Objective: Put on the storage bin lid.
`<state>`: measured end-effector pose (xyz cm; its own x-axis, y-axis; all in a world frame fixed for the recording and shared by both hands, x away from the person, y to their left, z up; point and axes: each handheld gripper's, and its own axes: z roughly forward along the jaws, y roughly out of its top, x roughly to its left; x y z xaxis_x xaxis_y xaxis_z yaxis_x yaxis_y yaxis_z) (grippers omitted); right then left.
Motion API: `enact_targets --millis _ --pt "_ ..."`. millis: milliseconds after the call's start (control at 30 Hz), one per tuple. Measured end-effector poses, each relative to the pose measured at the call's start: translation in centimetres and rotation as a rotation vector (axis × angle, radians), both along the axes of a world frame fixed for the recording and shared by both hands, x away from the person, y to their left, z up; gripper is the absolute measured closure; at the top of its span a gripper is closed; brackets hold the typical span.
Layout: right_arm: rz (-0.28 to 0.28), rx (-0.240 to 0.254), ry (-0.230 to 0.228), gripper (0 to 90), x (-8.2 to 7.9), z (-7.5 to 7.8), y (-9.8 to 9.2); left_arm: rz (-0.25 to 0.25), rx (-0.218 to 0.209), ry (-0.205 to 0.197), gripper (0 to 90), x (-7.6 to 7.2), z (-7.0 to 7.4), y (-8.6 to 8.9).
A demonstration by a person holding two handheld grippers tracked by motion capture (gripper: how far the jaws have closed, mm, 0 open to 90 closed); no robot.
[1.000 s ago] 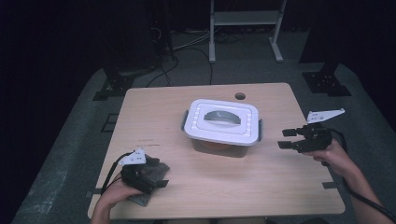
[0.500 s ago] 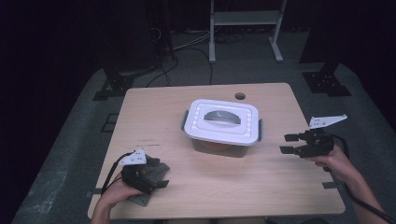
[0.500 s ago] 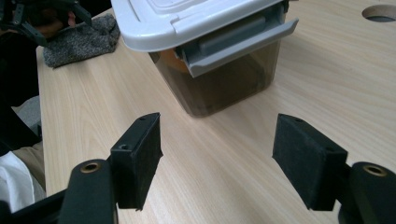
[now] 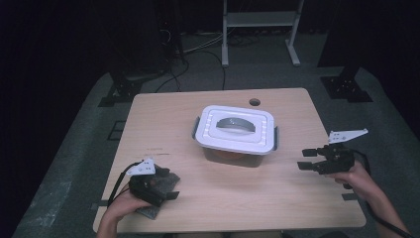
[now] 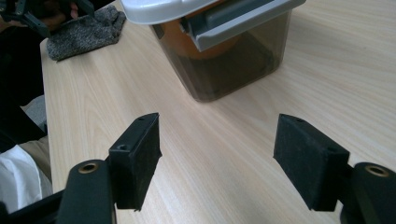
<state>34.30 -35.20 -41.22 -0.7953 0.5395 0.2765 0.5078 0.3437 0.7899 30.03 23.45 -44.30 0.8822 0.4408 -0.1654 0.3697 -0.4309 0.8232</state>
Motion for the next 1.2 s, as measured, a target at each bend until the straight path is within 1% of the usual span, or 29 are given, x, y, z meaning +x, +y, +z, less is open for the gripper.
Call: enact_targets --millis 267,600,933,967,1200 --pt "-0.009 0.010 0.004 29.4 -0.5 -0.5 -0.3 0.001 -0.001 0.001 2.4 0.0 0.0 0.0" --pt "-0.018 0.023 0.016 29.1 -1.3 -1.7 -0.6 0.002 0.000 0.003 2.4 0.0 0.0 0.0" --pt "-0.024 0.028 0.014 28.7 -1.9 -2.3 -0.8 0.008 -0.005 0.004 2.4 0.0 0.0 0.0" --pt "-0.028 0.029 0.020 28.7 -2.1 -2.4 -0.9 0.010 -0.006 0.004 2.0 0.0 0.0 0.0" --pt "-0.024 0.037 0.014 28.7 -2.6 -2.6 -0.9 0.011 -0.005 0.003 2.0 0.1 0.0 0.0"
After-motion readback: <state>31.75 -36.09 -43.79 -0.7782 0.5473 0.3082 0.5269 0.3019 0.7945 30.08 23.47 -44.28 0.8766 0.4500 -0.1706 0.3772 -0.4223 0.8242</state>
